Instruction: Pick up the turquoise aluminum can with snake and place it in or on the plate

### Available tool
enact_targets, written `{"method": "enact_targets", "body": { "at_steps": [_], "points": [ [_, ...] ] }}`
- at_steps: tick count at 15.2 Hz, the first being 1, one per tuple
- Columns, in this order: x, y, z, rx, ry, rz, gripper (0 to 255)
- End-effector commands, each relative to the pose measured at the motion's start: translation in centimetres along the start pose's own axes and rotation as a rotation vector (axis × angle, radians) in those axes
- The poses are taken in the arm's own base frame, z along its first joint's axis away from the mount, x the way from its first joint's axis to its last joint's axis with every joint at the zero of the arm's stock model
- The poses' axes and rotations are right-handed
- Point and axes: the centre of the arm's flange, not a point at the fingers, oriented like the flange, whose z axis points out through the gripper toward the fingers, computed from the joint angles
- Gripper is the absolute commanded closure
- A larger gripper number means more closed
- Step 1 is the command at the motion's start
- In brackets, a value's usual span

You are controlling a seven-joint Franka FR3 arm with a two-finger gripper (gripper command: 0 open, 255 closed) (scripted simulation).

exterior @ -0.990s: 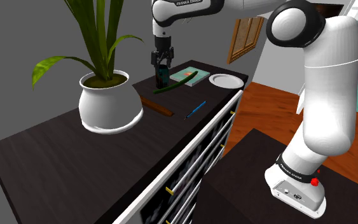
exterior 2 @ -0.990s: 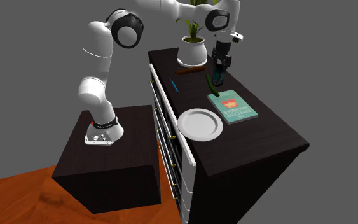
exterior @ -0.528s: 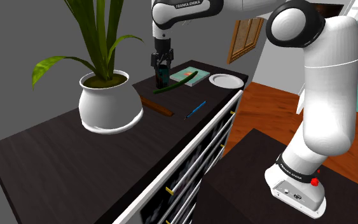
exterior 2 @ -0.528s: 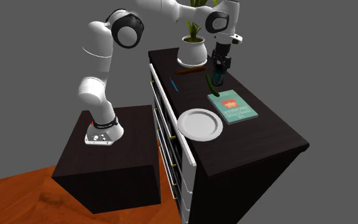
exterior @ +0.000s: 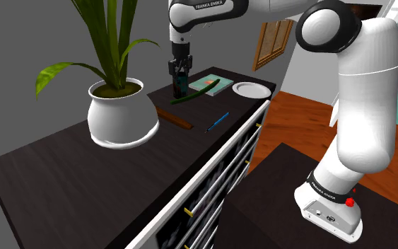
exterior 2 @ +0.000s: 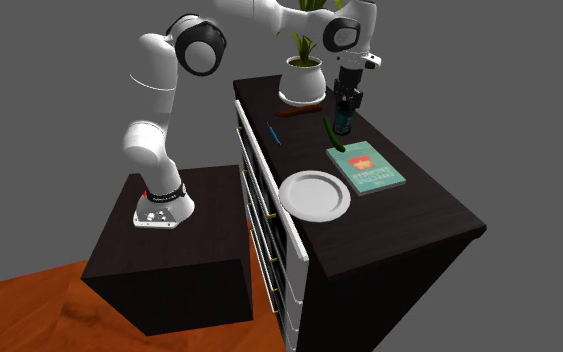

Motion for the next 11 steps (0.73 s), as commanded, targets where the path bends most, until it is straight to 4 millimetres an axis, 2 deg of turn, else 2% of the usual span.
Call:
{"method": "enact_targets", "body": {
  "at_steps": [1,3,11],
  "points": [
    [0.0,0.0,0.1,0.000,-0.001,0.000,255],
    [0.0,0.0,0.0,0.000,-0.001,0.000,255],
    [0.0,0.0,-4.2,0.000,-0.001,0.000,255]
  ]
}}
